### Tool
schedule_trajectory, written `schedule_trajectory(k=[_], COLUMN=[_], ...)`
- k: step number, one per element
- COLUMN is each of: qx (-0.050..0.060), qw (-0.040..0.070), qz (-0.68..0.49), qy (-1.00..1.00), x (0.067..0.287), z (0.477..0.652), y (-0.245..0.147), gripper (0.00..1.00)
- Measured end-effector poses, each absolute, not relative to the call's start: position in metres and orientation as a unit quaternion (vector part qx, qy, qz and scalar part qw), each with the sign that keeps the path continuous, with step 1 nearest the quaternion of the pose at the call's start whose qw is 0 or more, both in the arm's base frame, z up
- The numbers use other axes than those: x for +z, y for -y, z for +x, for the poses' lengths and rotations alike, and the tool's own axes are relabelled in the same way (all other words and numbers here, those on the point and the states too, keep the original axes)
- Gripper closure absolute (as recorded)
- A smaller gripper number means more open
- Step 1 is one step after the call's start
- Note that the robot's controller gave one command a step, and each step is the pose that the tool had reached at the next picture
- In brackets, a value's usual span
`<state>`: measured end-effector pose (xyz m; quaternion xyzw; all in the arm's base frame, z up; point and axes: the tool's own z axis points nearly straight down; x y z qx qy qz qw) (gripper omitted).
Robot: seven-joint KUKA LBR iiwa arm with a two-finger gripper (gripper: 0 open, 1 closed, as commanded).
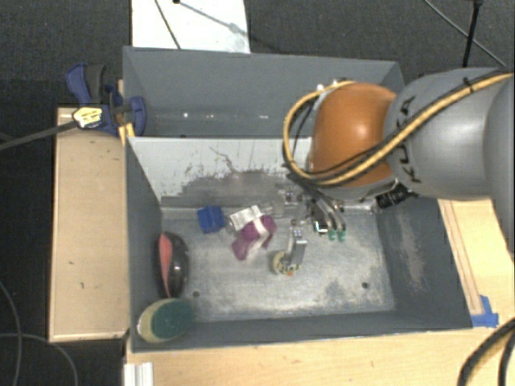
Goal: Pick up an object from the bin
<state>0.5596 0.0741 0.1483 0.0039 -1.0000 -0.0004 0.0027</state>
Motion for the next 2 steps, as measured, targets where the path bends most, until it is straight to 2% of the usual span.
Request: schedule_trajectory(k=[1,2], qx=[-0.001,-0.002], qw=[-0.006,-0.008], qz=[-0.045,-0.046], qy=[0.999,0.999], x=[0.0739,0.0773], z=[0.5813,0.5824], y=[-0.0988,-0.0982], gripper=[0.00,1.00])
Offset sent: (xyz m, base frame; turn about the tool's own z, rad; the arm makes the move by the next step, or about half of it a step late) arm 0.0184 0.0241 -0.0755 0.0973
